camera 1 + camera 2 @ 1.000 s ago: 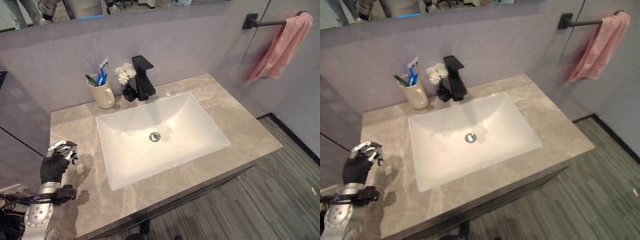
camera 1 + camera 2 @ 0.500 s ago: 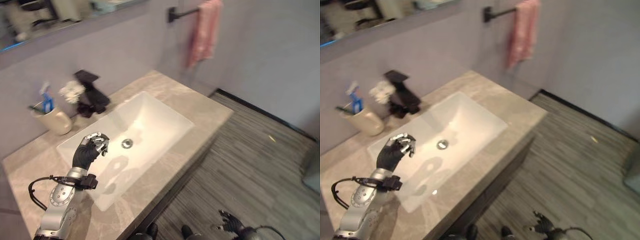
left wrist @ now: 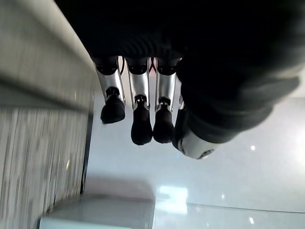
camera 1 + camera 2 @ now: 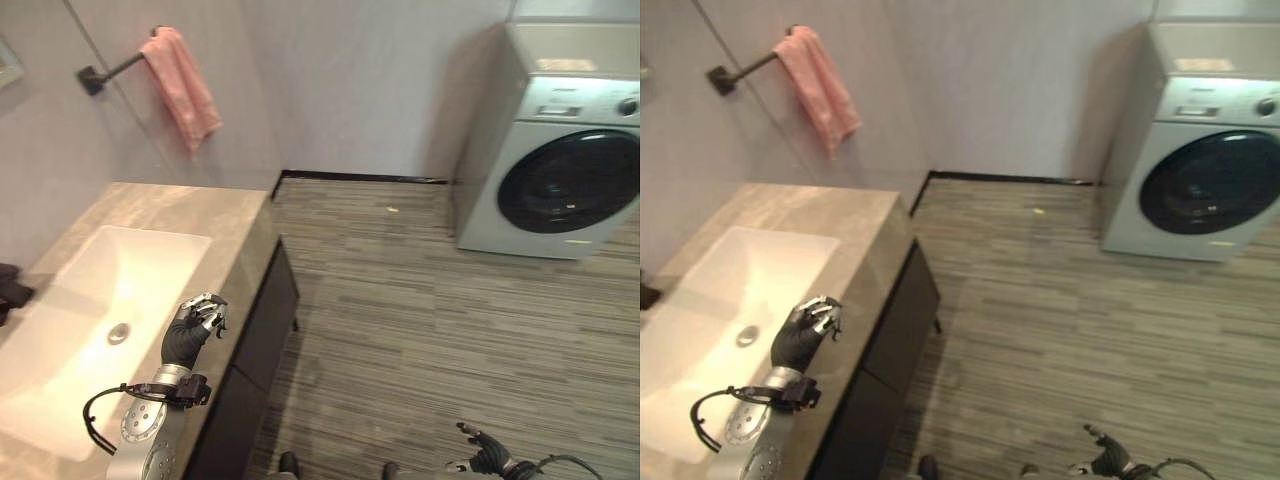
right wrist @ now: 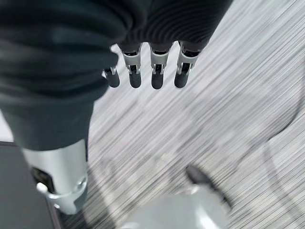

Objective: Put brush and paste in cup on sink, flatten towel.

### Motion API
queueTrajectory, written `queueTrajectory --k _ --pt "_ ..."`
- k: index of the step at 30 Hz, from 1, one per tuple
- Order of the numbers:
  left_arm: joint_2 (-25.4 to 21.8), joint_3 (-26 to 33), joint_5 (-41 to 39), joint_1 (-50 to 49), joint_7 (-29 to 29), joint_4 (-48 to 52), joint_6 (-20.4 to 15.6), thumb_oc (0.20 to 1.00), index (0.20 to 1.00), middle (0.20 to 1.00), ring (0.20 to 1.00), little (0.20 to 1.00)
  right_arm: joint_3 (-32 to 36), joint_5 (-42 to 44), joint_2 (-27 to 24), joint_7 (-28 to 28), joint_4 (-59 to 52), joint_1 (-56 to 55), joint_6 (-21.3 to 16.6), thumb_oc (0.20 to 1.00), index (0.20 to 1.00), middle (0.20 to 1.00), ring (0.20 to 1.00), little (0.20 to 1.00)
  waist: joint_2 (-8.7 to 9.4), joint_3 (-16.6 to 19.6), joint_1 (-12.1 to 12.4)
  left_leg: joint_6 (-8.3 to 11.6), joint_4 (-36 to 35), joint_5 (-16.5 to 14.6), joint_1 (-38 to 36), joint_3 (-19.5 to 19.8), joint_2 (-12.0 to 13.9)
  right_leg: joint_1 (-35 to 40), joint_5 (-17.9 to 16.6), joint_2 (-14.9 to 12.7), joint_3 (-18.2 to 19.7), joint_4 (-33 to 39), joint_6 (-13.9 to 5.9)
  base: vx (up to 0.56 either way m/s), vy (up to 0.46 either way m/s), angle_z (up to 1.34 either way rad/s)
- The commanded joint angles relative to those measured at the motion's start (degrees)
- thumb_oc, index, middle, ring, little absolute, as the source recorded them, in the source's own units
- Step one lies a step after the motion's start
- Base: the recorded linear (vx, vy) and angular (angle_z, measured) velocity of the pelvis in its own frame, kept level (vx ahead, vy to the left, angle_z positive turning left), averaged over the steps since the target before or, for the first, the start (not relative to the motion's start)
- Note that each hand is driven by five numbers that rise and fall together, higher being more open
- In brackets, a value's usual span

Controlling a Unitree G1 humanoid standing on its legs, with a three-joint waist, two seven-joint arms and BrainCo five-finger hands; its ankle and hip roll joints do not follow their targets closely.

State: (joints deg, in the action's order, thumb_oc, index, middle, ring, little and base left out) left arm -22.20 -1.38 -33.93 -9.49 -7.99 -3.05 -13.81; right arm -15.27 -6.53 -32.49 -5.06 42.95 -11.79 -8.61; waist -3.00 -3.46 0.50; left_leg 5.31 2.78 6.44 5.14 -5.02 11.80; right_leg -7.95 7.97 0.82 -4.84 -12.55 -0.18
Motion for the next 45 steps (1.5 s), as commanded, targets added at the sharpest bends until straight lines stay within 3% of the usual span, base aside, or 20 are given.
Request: queueTrajectory --k 1,2,4,5,7,11,12,13,19,23,24,25,27,28,32,34,42,43,45 --pt "-3.15 -0.68 -1.79 2.23 0.39 1.14 -1.3 0.2 0.2 0.2 0.2 0.2 0.76 1.81 -0.66 0.95 -2.38 1.17 -1.8 1.0 1.0 1.0 1.0 1.0 2.93 -0.09 0.12 -4.41 6.94 -8.97 -0.47 1.01 -6.71 4.02 -8.04 -1.93 2.78 11.36 -4.19 0.0 -0.18 -0.03" --pt "-3.1 -1.56 -0.99 2.94 1.34 -0.08 -1.18 0.2 0.2 0.2 0.2 0.2 0.87 1.94 -1.05 1.63 -2.24 1.43 -1.35 1.0 1.0 1.0 1.0 1.0 2.96 -0.85 0.43 -3.99 9.54 -8.42 0.42 3.3 -7.94 4.54 -7.87 -1.85 2.57 11.27 -3.78 -0.02 -0.15 -0.01" --pt "-2.42 -2.18 -0.23 2.89 1.34 -2.12 -0.91 0.2 0.2 0.2 0.2 0.2 1.24 2.2 -1.35 1.69 -1.96 2.05 -0.97 1.0 1.0 1.0 1.0 1.0 3.42 -0.91 1.05 -4.72 9.97 -9.37 2.23 8.8 -14.12 4.45 -8.63 -1.7 3.69 12.37 -3.75 -0.01 -0.124 0.01" --pt "-2.27 -2.45 0.14 2.1 0.96 -4.09 -0.51 0.2 0.2 0.2 0.2 0.2 1.42 2.21 -1.22 1.44 -1.53 1.78 -1.03 1.0 1.0 1.0 1.0 1.0 3.32 -0.05 0.57 -6.05 7.1 -10.18 1.68 5.67 -15.5 4.5 -9.35 -1.38 3.68 13.17 -4.07 0.03 -0.072 -0.28" --pt "-2.09 -3.11 0.36 1.33 1.1 -6.81 -0.17 0.2 0.2 0.2 0.2 0.2 1.02 2.43 -1.08 1.7 -1.3 2.0 -0.99 1.0 1.0 1.0 1.0 1.0 3.03 0.49 1.18 -5.96 6.5 -8.62 1.51 6.45 -16.62 4.29 -9.52 -0.75 4.56 12.99 -3.98 0.04 0.003 -0.24" --pt "-0.22 -5.46 1.55 -0.61 1.7 -14.0 2.07 0.2 0.2 0.2 0.2 0.2 0.62 4.48 1.81 2.64 0.67 3.51 -0.31 1.0 1.0 1.0 1.0 1.0 3.13 2.14 0.67 -6.79 1.75 -8.89 -1.91 7.15 -16.53 4.95 -9.48 -0.85 5.03 12.59 -4.05 0.05 0.051 -0.17" --pt "0.17 -6.28 2.52 -0.84 1.83 -15.57 2.54 0.451 0.451 0.451 0.451 0.451 0.32 5.31 2.65 2.9 1.86 4.28 -0.18 1.0 1.0 1.0 1.0 1.0 2.95 2.32 0.47 -7.08 0.9 -8.85 -2.42 7.42 -16.61 4.83 -9.49 -0.87 5.25 12.23 -4.18 0.0 0.154 -0.17" --pt "1.1 -9.3 10.74 -0.49 3.25 -24.07 3.81 1.0 1.0 1.0 1.0 1.0 -2.41 5.69 5.86 3.27 7.13 7.2 0.34 1.0 1.0 1.0 1.0 1.0 2.72 2.36 0.26 -7.83 -0.4 -9.08 -3.63 5.62 -16.43 4.33 -9.56 -0.86 6.21 11.16 -4.67 -0.01 0.131 -0.33" --pt "2.59 -10.1 18.78 0.64 7.06 -33.21 3.79 1.0 1.0 1.0 1.0 1.0 -4.93 4.59 7.78 3.61 8.68 8.92 0.58 1.0 1.0 1.0 1.0 1.0 2.95 2.02 0.42 -8.55 -1.12 -9.51 -4.56 3.29 -16.31 2.39 -9.57 -0.83 7.57 7.76 -5.84 -0.01 0.075 -0.41" --pt "3.96 -9.36 21.01 3.13 10.3 -41.12 4.17 1.0 1.0 1.0 1.0 1.0 -5.78 5.81 9.19 4.18 8.08 10.72 0.35 1.0 1.0 1.0 1.0 1.0 3.72 0.39 0.17 -8.27 -0.7 -9.25 -4.16 1.37 -14.55 -1.62 -7.91 0.12 1.21 -2.29 -7.84 -0.08 -0.043 -0.4" --pt "3.88 -9.13 20.94 3.95 11.2 -42.74 3.99 1.0 1.0 1.0 1.0 1.0 -5.15 7.81 9.99 4.26 7.93 10.11 0.29 1.0 1.0 1.0 1.0 1.0 5.02 0.21 -0.39 -7.97 1.38 -10.2 -3.73 0.68 -14.65 -0.82 -6.81 -0.35 0.06 0.41 -6.46 -0.01 -0.103 -0.57" --pt "3.86 -9.14 20.93 3.93 11.2 -42.73 3.99 1.0 1.0 1.0 1.0 1.0 -5.14 7.82 9.99 4.26 7.9 10.08 0.31 1.0 1.0 1.0 1.0 1.0 5.02 0.2 -0.42 -7.96 1.49 -10.26 -3.7 0.71 -14.64 -0.77 -6.82 -0.35 0.02 0.46 -6.44 0.03 -0.114 -0.39" --pt "4.24 -9.58 21.13 5.08 11.15 -44.63 4.37 1.0 1.0 1.0 1.0 1.0 -3.72 11.17 10.15 4.85 9.74 9.59 -0.15 1.0 1.0 1.0 1.0 1.0 5.67 0.1 -0.79 -7.65 7.55 -11.34 -1.59 1.19 -14.94 -0.03 -5.11 0.22 0.74 0.3 -4.04 0.03 -0.121 -0.07" --pt "5.68 -9.54 20.17 7.08 12.16 -48.74 5.06 1.0 1.0 1.0 1.0 1.0 -2.74 13.24 10.6 5.87 13.95 10.32 0.1 1.0 1.0 1.0 1.0 1.0 5.94 -0.84 -1.14 -7.57 14.11 -15.54 0.19 0.45 -14.57 0.13 -2.98 0.27 -0.03 -3.04 -3.01 0.03 -0.135 0.2" --pt "6.55 -10.07 21.84 8.65 12.49 -52.8 5.33 1.0 1.0 1.0 1.0 1.0 -1.55 14.27 11.34 7.0 17.8 11.21 0.43 1.0 1.0 1.0 1.0 1.0 5.71 -0.74 -1.71 -7.93 15.85 -16.76 0.25 0.25 -14.47 0.85 -2.33 0.52 -0.02 -3.79 -2.63 0.06 -0.064 0.1" --pt "7.11 -9.5 21.55 8.83 12.86 -55.34 5.45 1.0 1.0 1.0 1.0 1.0 0.8 18.46 12.24 7.09 18.73 10.68 0.04 1.0 1.0 1.0 1.0 1.0 5.42 0.27 -2.07 -7.93 13.36 -15.63 -1.13 0.17 -14.7 1.71 -2.85 0.9 0.75 -2.55 -2.53 0.12 -0.023 0.03" --pt "7.39 -9.95 21.24 10.36 12.21 -57.87 5.64 1.0 1.0 1.0 1.0 1.0 -1.09 17.24 12.73 6.49 18.69 10.66 0.01 1.0 1.0 1.0 1.0 1.0 5.23 0.44 -2.58 -6.38 10.61 -12.83 -1.85 0.48 -14.33 2.99 -3.78 1.64 2.32 1.46 -1.95 0.05 -0.049 -0.01" --pt "7.06 -9.77 20.56 11.18 12.46 -57.28 5.5 1.0 1.0 1.0 1.0 1.0 -1.56 17.5 12.13 6.53 16.13 10.1 -0.11 1.0 1.0 1.0 1.0 1.0 6.17 -1.66 -2.11 -3.45 23.89 -6.93 4.94 1.54 -13.71 5.51 -4.74 2.16 2.94 4.33 -0.55 0.04 -0.178 0.37" --pt "7.05 -10.02 20.16 11.73 12.91 -57.36 5.24 1.0 1.0 1.0 1.0 1.0 -1.65 17.41 11.51 6.7 15.59 10.15 -0.16 1.0 1.0 1.0 1.0 1.0 6.45 -3.19 -1.53 -3.29 28.13 -5.25 8.16 3.23 -14.58 6.56 -5.22 2.02 3.24 5.55 -0.02 0.16 -0.076 0.21"
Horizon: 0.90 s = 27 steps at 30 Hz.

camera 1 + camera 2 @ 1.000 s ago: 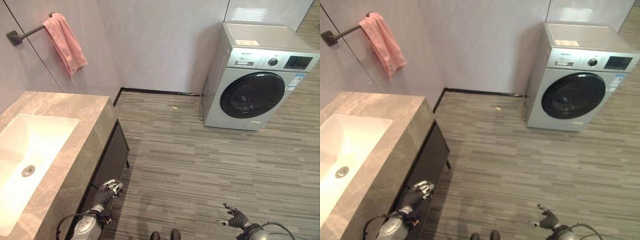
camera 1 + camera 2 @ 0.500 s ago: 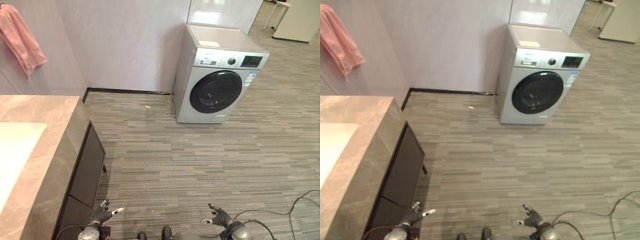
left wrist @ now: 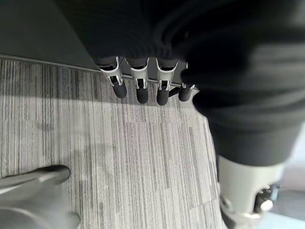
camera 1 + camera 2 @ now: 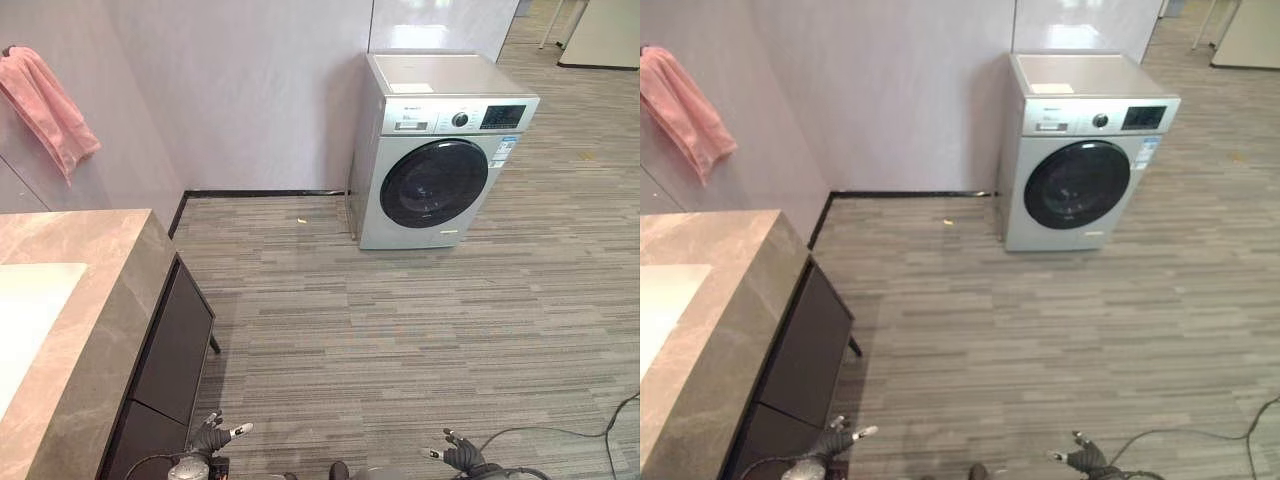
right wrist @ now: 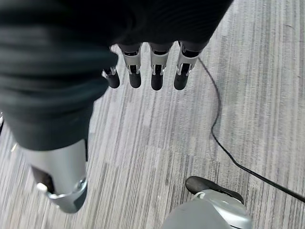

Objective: Put brush and paste in cup on sink, flatten towel.

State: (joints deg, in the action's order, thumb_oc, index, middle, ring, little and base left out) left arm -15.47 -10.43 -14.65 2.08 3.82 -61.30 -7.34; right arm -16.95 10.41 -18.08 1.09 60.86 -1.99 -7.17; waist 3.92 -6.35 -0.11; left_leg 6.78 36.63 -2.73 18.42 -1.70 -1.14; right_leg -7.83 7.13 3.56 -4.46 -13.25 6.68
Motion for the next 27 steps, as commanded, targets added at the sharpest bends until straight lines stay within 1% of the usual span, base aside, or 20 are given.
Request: queueTrajectory --k 1,2,3,4,5,6,7,9,10,11,12,13,14,15,16,17,19,21,24,27 --pt "0.06 -0.82 0.85 0.19 1.37 0.96 -1.38 1.0 1.0 1.0 1.0 1.0 -0.04 -0.39 -3.11 0.96 -2.13 0.48 -1.32 1.0 1.0 1.0 1.0 1.0 -0.77 -0.18 -0.55 -6.16 -14.85 2.08 -2.31 -1.74 -2.03 7.83 -4.04 -1.82 2.98 7.97 -7.92 0.33 0.107 -0.2" --pt "-0.01 -0.51 1.03 -0.04 1.36 0.6 -1.46 1.0 1.0 1.0 1.0 1.0 -0.14 -0.62 -3.08 0.99 -1.82 0.55 -1.29 1.0 1.0 1.0 1.0 1.0 -1.22 0.13 -0.22 -6.32 -19.32 2.68 -1.4 -2.19 -1.8 8.34 -3.8 -1.53 3.26 8.6 -8.28 0.54 0.19 -0.03" --pt "-0.26 -0.12 1.75 -0.56 1.57 0.1 -1.68 1.0 1.0 1.0 1.0 1.0 -0.71 -1.38 -2.81 0.85 -1.84 0.44 -1.47 1.0 1.0 1.0 1.0 1.0 -2.31 0.17 1.12 -5.67 -26.8 8.07 0.64 -2.72 -1.38 10.37 -2.91 -0.46 4.12 9.15 -8.68 0.31 0.122 0.18" --pt "-0.27 -0.13 1.76 -0.57 1.57 0.1 -1.68 1.0 1.0 1.0 1.0 1.0 -0.71 -1.38 -2.8 0.85 -1.85 0.42 -1.47 1.0 1.0 1.0 1.0 1.0 -2.21 0.11 1.14 -5.67 -27.02 8.16 0.43 -2.78 -1.48 10.48 -2.84 -0.56 4.15 9.15 -8.69 0.32 0.114 0.05" --pt "-0.54 -0.07 2.0 -0.67 1.62 0.13 -1.57 1.0 1.0 1.0 1.0 1.0 -0.93 -1.69 -2.8 0.74 -2.46 0.31 -1.49 1.0 1.0 1.0 1.0 1.0 -2.46 0.06 1.65 -5.36 -28.84 9.78 1.24 -3.45 -1.01 11.3 -2.19 -0.24 4.74 8.97 -8.66 0.34 0.13 -0.25" --pt "-1.03 0.45 2.2 -1.66 1.69 0.5 -1.55 1.0 1.0 1.0 1.0 1.0 -1.52 -2.18 -2.48 0.36 -3.05 0.5 -1.32 1.0 1.0 1.0 1.0 1.0 -2.32 0.38 2.65 -6.58 -28.59 8.9 0.45 -2.08 -1.32 12.25 -0.29 -0.33 5.74 7.25 -8.92 0.33 0.13 -0.39" --pt "-1.02 0.44 2.2 -1.66 1.69 0.51 -1.54 1.0 1.0 1.0 1.0 1.0 -1.52 -2.18 -2.49 0.36 -3.05 0.5 -1.32 1.0 1.0 1.0 1.0 1.0 -2.39 0.51 2.7 -6.55 -28.64 8.99 0.59 -2.08 -1.22 12.07 -0.4 -0.23 5.78 7.26 -8.9 0.43 0.209 -0.64" --pt "-1.52 0.42 2.58 -2.66 1.34 1.98 -1.44 1.0 1.0 1.0 1.0 1.0 -1.48 -2.47 -1.61 -0.11 -3.54 0.46 -1.14 1.0 1.0 1.0 1.0 1.0 -1.54 2.02 3.13 -8.57 -26.33 6.33 -0.43 -1.42 -2.57 12.36 2.43 -1.56 6.17 2.14 -10.02 0.33 0.179 -0.72" --pt "-1.55 0.41 2.58 -2.69 1.34 2.0 -1.43 1.0 1.0 1.0 1.0 1.0 -1.48 -2.47 -1.59 -0.11 -3.55 0.44 -1.14 1.0 1.0 1.0 1.0 1.0 -1.47 2.05 3.19 -8.59 -26.22 6.22 -0.39 -1.51 -2.61 12.26 2.6 -1.62 6.23 1.93 -10.04 0.24 0.166 -0.41" --pt "-1.6 0.34 3.04 -3.18 1.07 2.92 -1.26 1.0 1.0 1.0 1.0 1.0 -0.72 -1.85 -1.21 -0.24 -3.94 0.55 -1.23 1.0 1.0 1.0 1.0 1.0 -0.94 2.22 3.62 -9.8 -24.43 4.02 -0.62 -1.77 -3.27 11.04 1.29 -2.61 6.32 -3.34 -11.25 0.18 0.141 -0.19" --pt "-1.84 0.27 3.19 -3.3 0.95 3.36 -1.18 1.0 1.0 1.0 1.0 1.0 -0.59 -1.84 -0.91 -0.37 -4.33 0.51 -1.27 1.0 1.0 1.0 1.0 1.0 -0.53 1.73 3.78 -10.67 -23.47 2.55 -1.53 -2.11 -3.57 8.79 -1.97 -3.44 5.99 -9.77 -12.94 0.27 0.268 -0.22" --pt "-2.32 -0.05 3.1 -3.0 0.79 4.38 -0.84 1.0 1.0 1.0 1.0 1.0 -0.66 -2.35 -0.63 -0.71 -6.38 0.61 -1.15 1.0 1.0 1.0 1.0 1.0 -0.69 0.04 3.25 -11.81 -22.19 0.29 -4.08 -1.81 -4.29 2.85 -12.03 -3.53 5.06 -22.41 -16.78 0.15 0.171 -0.38" --pt "-2.3 -0.05 3.11 -3.0 0.79 4.38 -0.83 1.0 1.0 1.0 1.0 1.0 -0.65 -2.36 -0.65 -0.72 -6.38 0.61 -1.14 1.0 1.0 1.0 1.0 1.0 -0.82 0.19 3.31 -11.77 -22.25 0.39 -3.92 -1.81 -4.13 2.7 -12.24 -3.37 5.08 -22.25 -16.75 0.13 0.202 -0.44" --pt "-2.46 -0.33 2.98 -2.68 0.82 5.14 -0.69 1.0 1.0 1.0 1.0 1.0 -0.7 -2.52 -0.75 -0.8 -7.74 0.63 -1.08 1.0 1.0 1.0 1.0 1.0 -1.7 -1.36 2.65 -12.06 -21.63 -0.34 -5.48 -1.2 -3.97 -0.58 -14.27 -2.72 4.21 -27.8 -17.09 0.15 0.189 -0.06" --pt "-2.81 -1.2 4.2 -2.29 0.72 5.58 -0.44 1.0 1.0 1.0 1.0 1.0 -0.57 -2.39 -0.81 -0.51 -10.02 0.78 -1.21 1.0 1.0 1.0 1.0 1.0 -2.8 -3.16 1.7 -12.79 -20.36 -1.81 -7.32 0.04 -4.08 -4.92 -13.58 -1.59 3.03 -34.91 -16.83 0.35 0.255 0.23" --pt "-3.12 -1.66 5.24 -1.64 0.72 5.41 -0.46 1.0 1.0 1.0 1.0 1.0 -0.57 -2.24 -0.99 -0.54 -12.17 0.25 -1.68 1.0 1.0 1.0 1.0 1.0 -2.83 -3.29 0.69 -13.03 -19.97 -3.03 -9.29 1.8 -5.14 -7.65 -12.13 -0.65 3.82 -32.8 -16.06 0.41 0.216 0.45" --pt "-3.05 -1.4 4.86 -1.47 0.83 4.93 -0.34 1.0 1.0 1.0 1.0 1.0 -0.37 -1.29 -0.96 -0.55 -12.69 0.02 -1.88 1.0 1.0 1.0 1.0 1.0 -3.16 -3.26 0.16 -12.83 -20.71 -4.15 -11.56 1.93 -4.92 -9.83 -9.03 -4.84 1.86 -26.41 -13.56 0.32 0.087 0.26" --pt "-2.85 -1.45 4.88 -1.27 0.77 4.23 -0.39 1.0 1.0 1.0 1.0 1.0 -0.7 -1.45 -1.03 -0.68 -13.05 -0.13 -1.95 1.0 1.0 1.0 1.0 1.0 -3.24 -3.58 -0.38 -12.46 -21.24 -4.23 -12.92 2.61 -5.11 -10.75 -7.63 -5.18 1.34 -24.49 -13.11 0.2 0.019 0.39" --pt "-2.46 -1.17 5.04 -0.46 1.06 2.58 -0.55 1.0 1.0 1.0 1.0 1.0 -1.17 -2.0 -1.46 -0.74 -13.15 0.34 -1.78 1.0 1.0 1.0 1.0 1.0 -2.54 -3.68 -0.39 -11.78 -21.4 -6.11 -15.26 2.11 -5.64 -12.66 -8.7 -8.1 -3.37 -12.38 -12.91 0.33 -0.027 0.26" --pt "-2.15 -1.91 6.5 -0.65 0.98 2.51 -0.61 1.0 1.0 1.0 1.0 1.0 -1.36 -2.63 -2.09 -0.43 -12.95 0.33 -1.47 1.0 1.0 1.0 1.0 1.0 -1.61 -3.27 -0.49 -10.69 -19.82 -7.35 -16.57 3.68 -5.59 -11.63 -9.59 -7.1 -3.55 -5.16 -13.07 0.32 -0.13 0.06"
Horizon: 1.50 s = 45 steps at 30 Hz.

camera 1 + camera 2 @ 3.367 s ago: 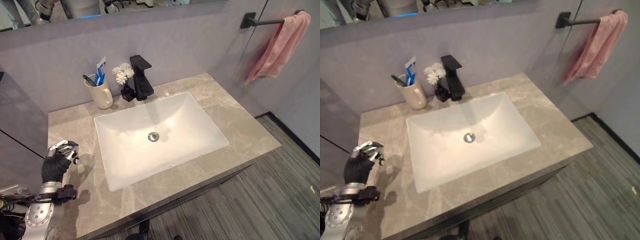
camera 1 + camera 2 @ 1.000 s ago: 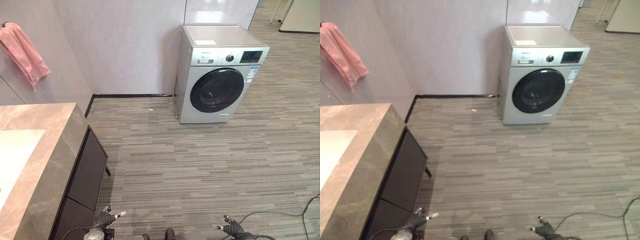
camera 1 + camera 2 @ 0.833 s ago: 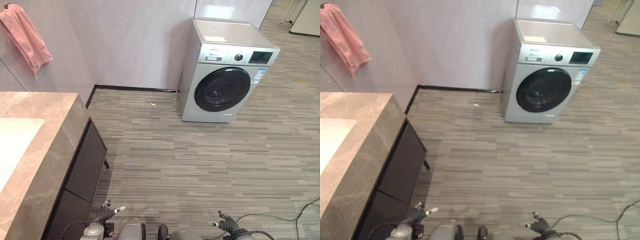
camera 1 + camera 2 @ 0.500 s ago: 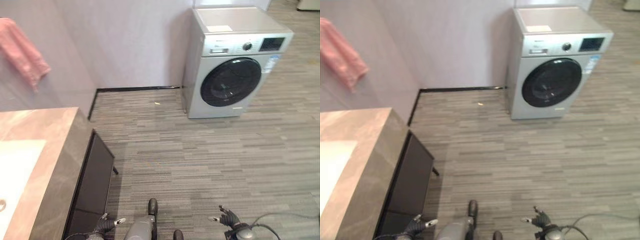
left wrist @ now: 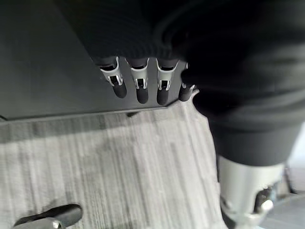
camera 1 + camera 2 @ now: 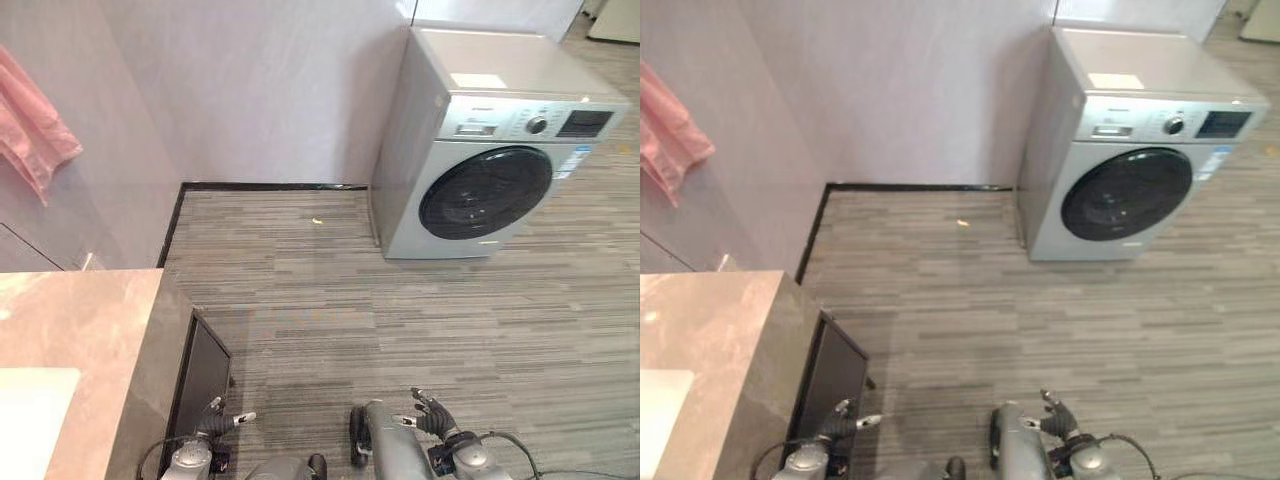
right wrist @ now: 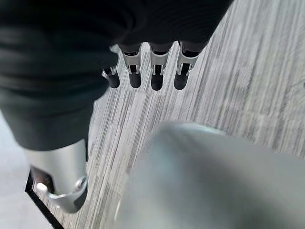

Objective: Put brush and paste in cup on sink, flatten towel.

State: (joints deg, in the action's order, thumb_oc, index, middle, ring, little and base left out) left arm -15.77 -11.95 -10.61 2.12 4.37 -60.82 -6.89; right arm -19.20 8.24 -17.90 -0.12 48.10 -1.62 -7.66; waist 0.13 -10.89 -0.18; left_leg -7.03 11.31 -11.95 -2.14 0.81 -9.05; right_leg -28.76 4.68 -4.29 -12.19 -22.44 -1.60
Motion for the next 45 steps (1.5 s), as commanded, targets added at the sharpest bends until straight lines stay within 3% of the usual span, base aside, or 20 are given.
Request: queueTrajectory --k 1,5,6,8,11,12,13,15,16,17,19,24,25,27,29,30,34,37,39,45 --pt "-1.36 -1.13 2.59 -0.66 0.33 2.61 -0.86 1.0 1.0 1.0 1.0 1.0 0.58 -0.2 -2.44 1.04 0.48 0.17 -1.05 1.0 1.0 1.0 1.0 1.0 2.38 1.29 -0.31 3.28 7.66 1.21 4.77 1.42 2.6 10.5 -6.89 1.79 5.71 4.67 -4.76 0.27 -0.196 0.1" --pt "-1.77 -1.41 1.84 -0.72 0.59 3.03 -0.99 1.0 1.0 1.0 1.0 1.0 0.02 0.02 -3.67 0.64 0.51 -0.03 -1.36 1.0 1.0 1.0 1.0 1.0 2.79 2.49 0.7 4.68 13.73 1.54 7.12 2.82 4.58 13.38 -4.05 4.7 5.18 5.57 -2.3 0.27 -0.185 0.54" --pt "-1.6 -1.53 0.9 -1.06 0.65 2.95 -0.66 1.0 1.0 1.0 1.0 1.0 0.06 -0.15 -4.38 1.07 0.69 -0.24 -1.42 1.0 1.0 1.0 1.0 1.0 2.78 2.31 1.36 6.54 22.92 6.34 11.14 4.09 5.76 15.66 -2.77 6.03 4.99 6.45 -0.69 0.25 -0.212 0.48" --pt "-1.51 -1.44 -0.39 -0.45 0.89 3.03 -0.72 1.0 1.0 1.0 1.0 1.0 0.38 0.39 -5.51 1.4 -0.2 0.12 -1.49 1.0 1.0 1.0 1.0 1.0 2.94 1.18 1.8 6.73 30.05 9.17 15.55 2.78 6.7 17.3 -2.39 6.03 4.27 7.67 0.3 0.27 -0.216 0.07" --pt "-1.83 -1.52 -1.05 0.33 1.25 3.48 -0.99 1.0 1.0 1.0 1.0 1.0 0.34 -0.06 -6.45 1.75 0.52 0.17 -1.2 1.0 1.0 1.0 1.0 1.0 3.12 1.21 2.93 6.43 25.5 7.93 19.41 0.52 6.63 19.6 -1.31 5.5 2.95 9.9 0.24 0.22 -0.058 0.3" --pt "-1.89 -1.07 -0.97 0.33 1.5 3.22 -1.29 1.0 1.0 1.0 1.0 1.0 0.96 -0.57 -6.69 2.18 1.08 0.17 -1.25 1.0 1.0 1.0 1.0 1.0 2.93 1.85 3.51 6.32 15.41 7.01 22.37 -3.01 7.07 21.88 -0.88 5.28 2.28 12.7 -0.78 0.29 0.001 0.21" --pt "-1.9 -1.07 -0.97 0.33 1.5 3.22 -1.3 1.0 1.0 1.0 1.0 1.0 0.96 -0.57 -6.68 2.18 1.08 0.18 -1.25 1.0 1.0 1.0 1.0 1.0 3.07 1.93 3.48 6.31 15.01 7.3 22.3 -3.05 6.93 21.8 -0.96 5.15 2.29 12.77 -0.8 0.42 0.064 0.17" --pt "-2.14 -0.32 -0.79 -0.47 1.5 2.79 -1.59 1.0 1.0 1.0 1.0 1.0 0.51 -2.0 -6.59 2.31 1.13 0.12 -1.51 1.0 1.0 1.0 1.0 1.0 2.1 2.72 5.14 7.24 3.41 13.15 23.57 -3.23 6.58 24.45 -0.06 6.71 3.19 14.83 -1.23 0.32 0.082 0.14" --pt "-2.15 -0.32 -0.79 -0.5 1.5 2.79 -1.59 1.0 1.0 1.0 1.0 1.0 0.5 -2.0 -6.58 2.32 1.13 0.11 -1.51 1.0 1.0 1.0 1.0 1.0 2.21 2.61 5.15 7.24 3.01 13.32 23.22 -3.29 6.47 24.65 -0.05 6.6 3.23 14.92 -1.26 0.38 0.114 -0.17" --pt "-2.24 0.61 -1.12 -1.05 1.44 2.12 -1.69 1.0 1.0 1.0 1.0 1.0 0.24 -2.81 -6.55 2.0 0.51 -0.01 -1.41 1.0 1.0 1.0 1.0 1.0 1.53 2.99 5.93 8.26 -3.36 17.8 24.86 -4.7 7.48 27.53 0.67 7.44 3.9 16.43 -1.35 0.27 0.082 -0.49" --pt "-2.56 1.27 -1.58 -1.92 1.24 2.77 -1.66 1.0 1.0 1.0 1.0 1.0 -0.18 -3.49 -6.27 1.36 -0.05 0.28 -1.03 1.0 1.0 1.0 1.0 1.0 1.55 3.41 6.48 7.57 -4.33 18.11 23.34 -6.06 7.95 28.97 1.73 7.23 4.72 15.64 -1.89 0.49 0.21 -0.65" --pt "-3.05 1.82 -1.87 -2.17 1.24 3.42 -1.85 1.0 1.0 1.0 1.0 1.0 -0.61 -4.53 -4.71 0.44 -0.79 0.63 -0.67 1.0 1.0 1.0 1.0 1.0 3.53 4.9 7.03 4.83 1.03 13.87 22.82 -5.63 5.95 28.87 3.41 4.17 5.96 8.64 -3.77 0.35 0.21 -0.37" --pt "-3.43 1.77 -1.92 -2.53 1.15 4.5 -1.64 1.0 1.0 1.0 1.0 1.0 -0.12 -4.72 -4.17 -0.01 -1.43 0.35 -0.58 1.0 1.0 1.0 1.0 1.0 4.33 5.1 7.13 3.25 1.97 11.37 21.34 -5.88 4.82 26.63 -2.98 2.4 6.03 -0.96 -6.8 0.34 0.289 -0.19" --pt "-3.88 1.43 -2.94 -2.36 1.0 5.92 -1.64 1.0 1.0 1.0 1.0 1.0 -0.36 -5.14 -4.0 -0.51 -2.06 0.68 -0.54 1.0 1.0 1.0 1.0 1.0 2.67 3.64 5.89 2.0 0.34 10.36 16.37 -4.25 4.29 21.17 -10.78 2.12 5.99 -12.63 -7.73 0.32 0.292 -0.22" --pt "-3.9 1.07 -2.64 -2.4 0.81 5.88 -1.59 1.0 1.0 1.0 1.0 1.0 -0.41 -5.06 -3.9 -0.57 -2.14 0.67 -0.49 1.0 1.0 1.0 1.0 1.0 2.21 3.31 5.54 1.76 0.12 9.88 15.11 -3.77 4.0 20.27 -10.79 2.24 5.59 -14.57 -7.73 0.25 0.147 0.44" --pt "-4.23 -0.07 -1.22 -2.15 0.56 6.02 -1.43 1.0 1.0 1.0 1.0 1.0 -0.48 -4.65 -4.05 -1.16 -3.91 0.0 -0.84 1.0 1.0 1.0 1.0 1.0 1.54 2.85 3.56 1.88 -1.22 10.29 11.78 -0.98 3.49 15.31 -7.98 6.36 8.48 -15.0 -7.25 0.26 0.096 0.6" --pt "-4.16 -0.42 -0.97 -1.9 0.27 5.69 -1.56 1.0 1.0 1.0 1.0 1.0 -0.74 -3.72 -4.03 -1.89 -5.33 -0.8 -1.12 1.0 1.0 1.0 1.0 1.0 0.92 2.95 2.77 2.98 -1.41 9.61 9.68 -0.01 3.82 14.81 -4.75 1.27 3.85 -4.31 -5.05 0.25 0.017 0.85" --pt "-3.38 -1.34 -0.52 0.1 0.78 2.55 -2.2 1.0 1.0 1.0 1.0 1.0 -1.86 -4.03 -4.24 -1.45 -5.79 -1.12 -1.43 1.0 1.0 1.0 1.0 1.0 1.57 2.4 0.7 4.09 0.85 6.64 6.56 5.81 2.36 9.85 -7.4 2.42 15.49 7.93 -6.18 0.37 -0.138 0.63" --pt "-3.48 -1.93 0.11 0.13 1.0 2.7 -2.41 1.0 1.0 1.0 1.0 1.0 -2.13 -6.19 -5.01 -0.91 -6.24 -1.97 -1.75 1.0 1.0 1.0 1.0 1.0 2.88 3.11 0.41 4.82 1.86 6.29 6.53 9.04 1.65 12.97 -7.39 3.74 17.38 10.11 -6.12 0.31 -0.214 1.25" --pt "-5.23 -1.47 1.26 -2.26 1.02 5.54 -2.99 1.0 1.0 1.0 1.0 1.0 -1.54 -7.87 -8.41 -1.35 -8.5 -2.69 -2.87 1.0 1.0 1.0 1.0 1.0 2.86 4.68 0.91 6.97 3.22 7.48 7.93 11.41 3.39 16.34 -5.94 4.12 12.26 12.85 -4.81 0.19 -0.176 0.72"
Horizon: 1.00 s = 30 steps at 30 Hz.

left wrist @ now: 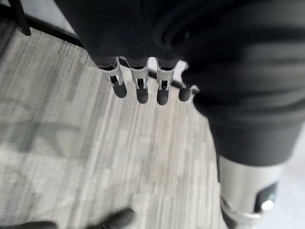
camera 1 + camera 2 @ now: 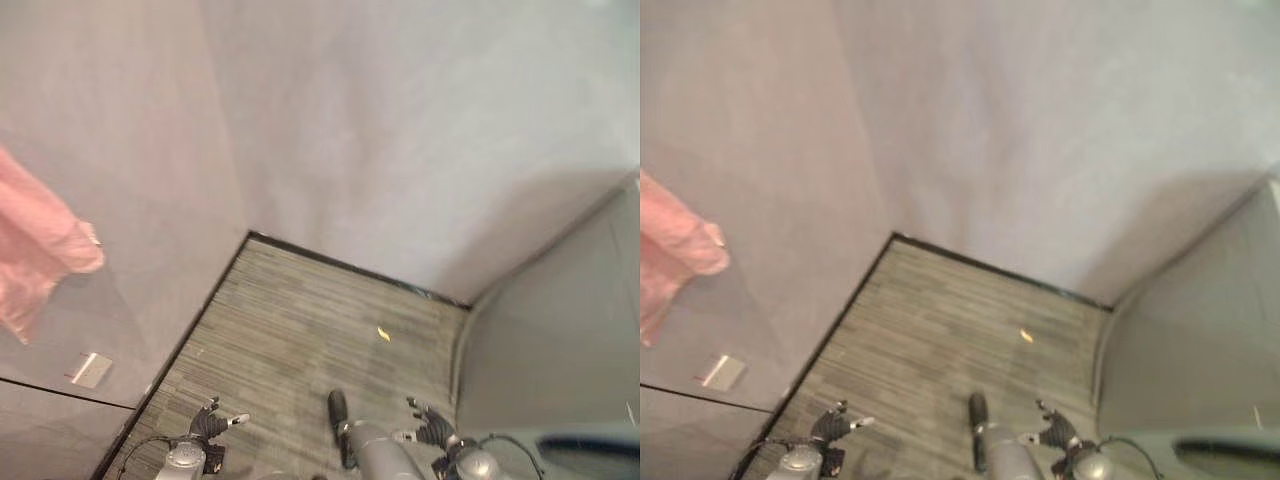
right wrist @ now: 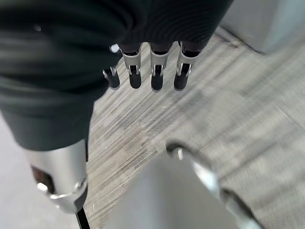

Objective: Put brush and paste in cup on sink, flatten towel.

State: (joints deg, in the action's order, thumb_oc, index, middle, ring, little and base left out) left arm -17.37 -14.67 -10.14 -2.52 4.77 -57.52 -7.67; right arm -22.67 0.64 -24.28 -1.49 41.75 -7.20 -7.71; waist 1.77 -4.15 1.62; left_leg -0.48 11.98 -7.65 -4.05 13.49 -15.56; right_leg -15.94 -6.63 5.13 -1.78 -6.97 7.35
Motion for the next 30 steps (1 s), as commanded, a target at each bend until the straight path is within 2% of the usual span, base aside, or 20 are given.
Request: queueTrajectory --k 1,2,3,4,5,6,8,10,11,12,17,19,20,21,22,25,27,28,29,30 --pt "-3.77 1.06 0.84 2.29 0.48 2.93 -2.11 1.0 1.0 1.0 1.0 1.0 1.94 -0.04 -2.3 0.1 -1.45 3.14 -2.79 1.0 1.0 1.0 1.0 1.0 1.25 -2.21 -0.73 0.67 3.29 3.26 10.69 -1.35 10.1 3.88 5.82 -5.47 0.72 -2.42 -13.52 0.09 -0.152 0.37" --pt "-4.09 0.91 0.8 2.48 0.49 3.61 -2.08 1.0 1.0 1.0 1.0 1.0 2.01 -0.12 -2.81 0.31 -1.24 3.65 -2.72 1.0 1.0 1.0 1.0 1.0 1.4 -2.59 -0.4 0.98 4.36 3.51 11.97 -1.6 10.18 4.35 6.21 -5.86 -0.89 -2.21 -13.12 0.05 -0.136 0.57" --pt "-4.05 0.72 1.04 3.07 0.58 3.5 -1.96 1.0 1.0 1.0 1.0 1.0 2.51 -0.67 -3.77 0.81 -1.65 3.86 -2.63 1.0 1.0 1.0 1.0 1.0 1.35 -2.94 -0.59 1.03 5.44 3.43 13.23 -5.55 11.07 5.33 6.55 -6.9 -3.88 -1.52 -12.93 -0.01 -0.146 0.84" --pt "-3.76 0.22 1.46 4.5 0.65 4.04 -1.62 1.0 1.0 1.0 1.0 1.0 3.59 -0.31 -4.02 1.59 -2.08 3.69 -2.58 1.0 1.0 1.0 1.0 1.0 1.68 -3.23 -1.47 1.0 7.2 3.14 15.96 -14.6 13.08 6.3 6.54 -8.38 -7.15 -0.27 -12.9 -0.02 -0.13 1.5" --pt "-3.43 0.16 1.64 5.35 0.76 3.79 -1.41 1.0 1.0 1.0 1.0 1.0 4.03 0.01 -4.01 1.84 -2.29 3.54 -2.42 1.0 1.0 1.0 1.0 1.0 1.65 -3.14 -2.04 0.59 7.0 2.95 16.36 -19.81 14.57 6.8 6.77 -8.88 -8.93 -0.01 -12.82 -0.03 -0.083 1.93" --pt "-3.44 0.16 1.64 5.37 0.76 3.78 -1.41 1.0 1.0 1.0 1.0 1.0 4.03 0.01 -3.99 1.83 -2.29 3.56 -2.42 1.0 1.0 1.0 1.0 1.0 1.74 -2.92 -2.12 0.57 6.82 3.21 16.6 -19.78 14.47 6.54 6.64 -8.97 -8.97 0.06 -12.82 0.0 -0.053 2.0" --pt "-2.92 -0.52 2.06 6.54 0.77 3.95 -1.08 1.0 1.0 1.0 1.0 1.0 4.8 0.35 -3.88 2.35 -2.03 2.98 -2.06 1.0 1.0 1.0 1.0 1.0 1.32 -2.85 -3.43 0.26 6.73 3.16 16.29 -31.46 17.87 7.61 6.96 -9.8 -12.86 0.54 -12.64 -0.01 -0.043 1.07" --pt "-2.56 -0.66 1.75 6.36 0.29 4.39 -1.17 1.0 1.0 1.0 1.0 1.0 4.31 -0.71 -3.64 2.17 -1.58 2.85 -1.54 1.0 1.0 1.0 1.0 1.0 0.69 -2.6 -3.25 1.01 6.17 1.29 15.24 -32.07 18.1 8.84 8.38 -9.8 -14.32 0.25 -12.96 0.11 0.042 0.51" --pt "-2.56 -0.66 1.75 6.36 0.29 4.39 -1.17 1.0 1.0 1.0 1.0 1.0 4.31 -0.71 -3.64 2.17 -1.58 2.85 -1.54 1.0 1.0 1.0 1.0 1.0 0.69 -2.6 -3.25 1.01 6.17 1.29 15.24 -32.07 18.1 8.84 8.38 -9.8 -14.32 0.25 -12.96 0.15 0.106 0.68" --pt "-2.48 -0.42 1.36 5.24 0.4 4.98 -1.36 1.0 1.0 1.0 1.0 1.0 2.97 -2.44 -3.19 1.94 -0.36 3.87 -1.29 1.0 1.0 1.0 1.0 1.0 0.66 -2.37 -2.4 -0.1 3.96 1.76 14.83 -29.86 16.25 9.25 8.35 -10.58 -15.73 -0.99 -12.69 0.09 0.092 0.42" --pt "-3.01 -0.1 2.11 2.9 0.33 5.15 -1.99 1.0 1.0 1.0 1.0 1.0 0.96 -3.21 -1.23 0.28 -0.39 4.45 -1.75 1.0 1.0 1.0 1.0 1.0 0.27 -1.69 -1.16 -2.0 -2.42 2.19 11.08 -24.84 13.12 8.47 7.41 -12.3 -15.54 -9.26 -14.09 0.15 0.128 0.33" --pt "-3.44 -0.24 2.52 2.72 0.44 5.92 -2.13 1.0 1.0 1.0 1.0 1.0 0.25 -3.64 -0.91 0.19 -0.81 4.78 -2.03 1.0 1.0 1.0 1.0 1.0 -0.12 -1.88 -1.39 -2.48 -3.57 2.88 10.09 -21.82 12.19 7.1 5.71 -11.58 -12.7 -14.36 -14.83 0.14 0.047 0.85" --pt "-3.73 -0.35 2.91 2.51 0.81 6.79 -2.5 1.0 1.0 1.0 1.0 1.0 0.22 -3.53 -0.72 0.25 -1.09 4.88 -2.39 1.0 1.0 1.0 1.0 1.0 -0.53 -1.29 -2.6 -2.47 -5.51 4.46 8.88 -18.44 11.6 5.54 4.43 -8.29 -6.83 -16.37 -15.11 0.13 0.004 1.0" --pt "-3.72 -0.35 2.91 2.51 0.81 6.79 -2.5 1.0 1.0 1.0 1.0 1.0 0.22 -3.53 -0.72 0.25 -1.09 4.88 -2.39 1.0 1.0 1.0 1.0 1.0 -0.54 -1.25 -2.6 -2.46 -5.52 4.48 8.91 -18.44 11.6 5.51 4.4 -8.28 -6.84 -16.34 -15.1 0.15 -0.012 1.68" --pt "-3.81 -0.37 2.81 2.31 0.86 7.12 -2.68 1.0 1.0 1.0 1.0 1.0 0.27 -3.1 -0.85 0.01 -1.78 4.6 -2.5 1.0 1.0 1.0 1.0 1.0 -0.74 -0.96 -3.25 -2.26 -6.47 5.27 8.14 -16.56 11.33 4.51 4.85 -6.25 -3.68 -16.21 -14.79 0.17 -0.057 1.63" --pt "-4.16 0.39 1.62 1.05 1.06 8.77 -3.3 1.0 1.0 1.0 1.0 1.0 -0.12 -3.76 -1.79 0.14 -2.96 4.28 -3.06 1.0 1.0 1.0 1.0 1.0 -1.45 -1.06 -2.85 -1.17 -6.86 5.02 6.99 -12.83 12.52 0.74 5.1 -9.66 -3.24 -10.87 -13.95 0.23 -0.152 0.68" --pt "-4.52 -0.31 1.5 1.42 0.95 9.6 -3.52 1.0 1.0 1.0 1.0 1.0 -0.15 -3.95 -2.72 0.12 -3.9 4.11 -3.12 1.0 1.0 1.0 1.0 1.0 0.0 -2.16 -3.98 -0.21 -5.47 3.97 5.72 -8.96 11.86 0.43 3.66 -8.23 3.22 -6.6 -15.29 0.21 -0.184 0.89" --pt "-4.52 -0.32 1.5 1.41 0.95 9.61 -3.51 1.0 1.0 1.0 1.0 1.0 -0.13 -3.95 -2.72 0.11 -3.94 4.08 -3.1 1.0 1.0 1.0 1.0 1.0 -0.03 -2.36 -4.05 -0.21 -5.41 3.9 5.5 -8.87 11.89 0.72 3.71 -8.23 3.12 -6.55 -15.29 0.11 -0.297 1.58" --pt "-4.4 -0.56 1.78 1.67 0.21 9.23 -3.04 1.0 1.0 1.0 1.0 1.0 -0.76 -4.23 -2.75 -0.74 -3.34 4.36 -2.97 1.0 1.0 1.0 1.0 1.0 1.68 -1.63 -3.23 0.27 -5.23 3.39 6.31 -7.12 12.11 2.58 5.24 -7.5 1.67 -5.62 -15.1 0.17 -0.383 1.8" --pt "-5.01 -0.32 1.66 1.41 0.02 8.86 -3.1 1.0 1.0 1.0 1.0 1.0 -1.02 -4.59 -3.9 -1.71 -4.46 4.37 -3.04 1.0 1.0 1.0 1.0 1.0 2.06 -0.81 -2.91 1.07 -6.2 3.89 6.05 -6.42 13.35 3.51 5.96 -6.52 1.05 -4.76 -14.67 0.21 -0.446 1.4"
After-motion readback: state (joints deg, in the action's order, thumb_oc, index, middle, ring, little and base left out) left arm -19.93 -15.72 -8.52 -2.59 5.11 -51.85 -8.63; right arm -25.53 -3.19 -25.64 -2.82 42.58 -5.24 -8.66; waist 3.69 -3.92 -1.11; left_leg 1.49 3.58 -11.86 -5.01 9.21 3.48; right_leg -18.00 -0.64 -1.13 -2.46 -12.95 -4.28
